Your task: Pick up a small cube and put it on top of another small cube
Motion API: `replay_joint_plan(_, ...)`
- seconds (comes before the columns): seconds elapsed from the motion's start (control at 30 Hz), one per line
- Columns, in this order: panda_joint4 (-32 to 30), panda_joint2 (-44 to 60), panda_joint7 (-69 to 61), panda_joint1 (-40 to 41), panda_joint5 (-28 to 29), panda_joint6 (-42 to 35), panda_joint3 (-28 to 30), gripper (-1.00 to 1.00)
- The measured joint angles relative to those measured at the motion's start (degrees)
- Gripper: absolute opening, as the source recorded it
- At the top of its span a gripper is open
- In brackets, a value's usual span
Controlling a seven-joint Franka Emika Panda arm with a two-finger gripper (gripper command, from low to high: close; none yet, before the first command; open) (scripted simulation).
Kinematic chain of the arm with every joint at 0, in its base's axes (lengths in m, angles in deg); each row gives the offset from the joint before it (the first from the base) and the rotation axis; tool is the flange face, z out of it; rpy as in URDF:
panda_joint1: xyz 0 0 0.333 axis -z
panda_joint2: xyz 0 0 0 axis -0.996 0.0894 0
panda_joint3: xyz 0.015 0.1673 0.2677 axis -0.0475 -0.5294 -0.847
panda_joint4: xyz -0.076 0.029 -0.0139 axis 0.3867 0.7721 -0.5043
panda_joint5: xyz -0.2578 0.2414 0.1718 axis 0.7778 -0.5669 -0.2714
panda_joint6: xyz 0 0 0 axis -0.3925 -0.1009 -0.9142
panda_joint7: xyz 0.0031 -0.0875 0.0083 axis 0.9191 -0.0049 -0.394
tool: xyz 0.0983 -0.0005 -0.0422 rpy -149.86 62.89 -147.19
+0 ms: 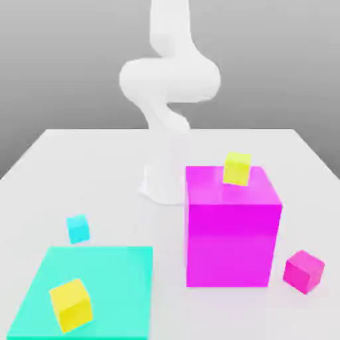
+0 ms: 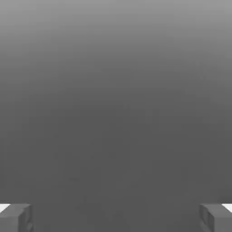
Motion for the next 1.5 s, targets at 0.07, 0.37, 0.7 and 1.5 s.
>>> replay_joint_plan(0.07,-0.1,1.6,-4.4,-2.3,0.0,0.7,1.0,0.00)
replay_joint_plan(0.37,-1.7,8.3,-25.8,-13.2,-1.6,3.4,7.1,0.00)
replay_joint_plan(0.7,-3.6,15.6,-50.4,-24.9,-4.3,6.3,13.6,0.00)
replay_joint_plan(1.5,-7.9,34.1,-112.3,-45.8,-14.7,13.0,22.6,0.00)
